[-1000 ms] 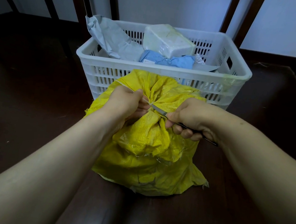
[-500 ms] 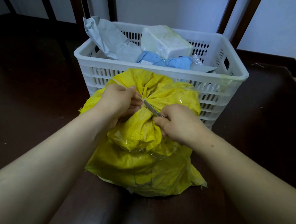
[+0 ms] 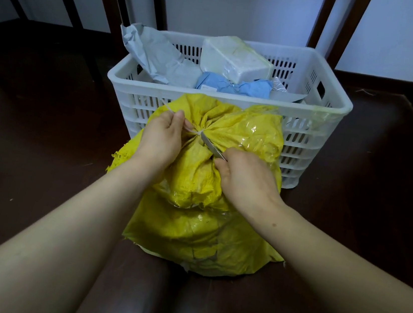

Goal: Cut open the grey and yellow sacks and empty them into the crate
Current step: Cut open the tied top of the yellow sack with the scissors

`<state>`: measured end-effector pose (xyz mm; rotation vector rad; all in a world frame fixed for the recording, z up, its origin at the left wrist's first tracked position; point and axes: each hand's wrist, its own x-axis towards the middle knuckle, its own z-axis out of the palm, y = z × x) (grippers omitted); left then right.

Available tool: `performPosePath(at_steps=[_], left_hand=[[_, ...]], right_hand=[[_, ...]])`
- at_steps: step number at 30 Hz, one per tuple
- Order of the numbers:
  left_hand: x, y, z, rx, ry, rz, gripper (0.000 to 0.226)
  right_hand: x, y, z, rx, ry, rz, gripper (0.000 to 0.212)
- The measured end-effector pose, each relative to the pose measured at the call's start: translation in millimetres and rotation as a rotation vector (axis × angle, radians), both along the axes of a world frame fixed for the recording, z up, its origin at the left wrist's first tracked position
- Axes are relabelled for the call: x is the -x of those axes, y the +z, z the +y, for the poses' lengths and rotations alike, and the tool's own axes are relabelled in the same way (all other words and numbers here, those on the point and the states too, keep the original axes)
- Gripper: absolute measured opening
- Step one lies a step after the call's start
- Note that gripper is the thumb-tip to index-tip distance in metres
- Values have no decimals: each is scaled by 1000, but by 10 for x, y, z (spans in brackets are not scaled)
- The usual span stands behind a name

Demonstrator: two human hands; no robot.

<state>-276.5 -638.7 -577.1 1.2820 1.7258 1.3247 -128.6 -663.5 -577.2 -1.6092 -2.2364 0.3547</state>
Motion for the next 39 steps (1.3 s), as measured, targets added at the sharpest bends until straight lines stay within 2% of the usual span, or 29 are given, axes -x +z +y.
performPosePath(at_steps=[3, 5, 9, 14, 25, 29, 39], left_hand=[[-22, -20, 4, 64, 15, -176, 37], [-25, -34, 12, 82, 18, -200, 38], [-5, -80, 33, 105, 11, -120, 38], [-34, -114, 23, 100, 48, 51, 40], [-122, -152, -20, 86, 43, 240, 34], [-135, -154, 1, 93, 55, 268, 40], [-177, -170, -14, 85, 61, 301, 38]], right_hand=[[41, 0, -6, -22, -14, -22, 20], [68, 0, 1, -31, -24, -45, 14], [112, 29, 20, -59, -31, -105, 8], [145, 77, 50, -88, -21, -151, 12], [183, 131, 104, -72, -29, -182, 17], [226, 146, 133, -55, -24, -153, 17], [353, 155, 124, -46, -23, -134, 23]])
